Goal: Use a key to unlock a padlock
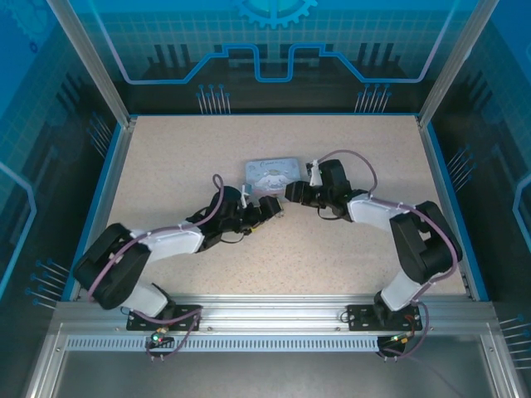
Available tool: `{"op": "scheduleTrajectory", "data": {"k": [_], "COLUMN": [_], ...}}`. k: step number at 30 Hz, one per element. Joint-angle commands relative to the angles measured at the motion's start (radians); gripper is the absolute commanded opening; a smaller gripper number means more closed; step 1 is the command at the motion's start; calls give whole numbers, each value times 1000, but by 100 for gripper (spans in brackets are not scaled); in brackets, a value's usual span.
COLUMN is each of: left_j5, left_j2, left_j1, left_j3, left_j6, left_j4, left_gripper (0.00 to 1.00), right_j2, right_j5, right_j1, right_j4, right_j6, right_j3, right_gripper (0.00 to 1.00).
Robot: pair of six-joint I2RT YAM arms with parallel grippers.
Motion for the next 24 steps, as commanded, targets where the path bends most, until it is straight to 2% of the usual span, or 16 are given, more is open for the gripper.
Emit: {"op": "scheduleTrajectory", "data": {"k": [1, 6, 14, 19, 24], "left_j5": [-62, -117, -145, -148, -134], "left_j2": [-94, -180, -199, -179, -147], "left_j1": [8, 12, 46, 64, 107], "left_j3": [-11, 0, 35, 85, 129], "left_j6": [85, 117, 153, 189, 223], "left_j4": [-160, -277, -352, -393, -408], "left_gripper": [99, 99, 99, 99, 99], "right_j2": [65, 39, -128, -114, -46], "right_j5": [7, -43, -39, -51, -85], "right_j1": [-42, -57, -32, -18, 18], "right_j4": [-73, -83, 33, 99, 166], "right_j6": [3, -5, 6, -6, -30], "right_j3": [87, 99, -170, -229, -209], "right_gripper": [52, 51, 52, 52, 48]}}
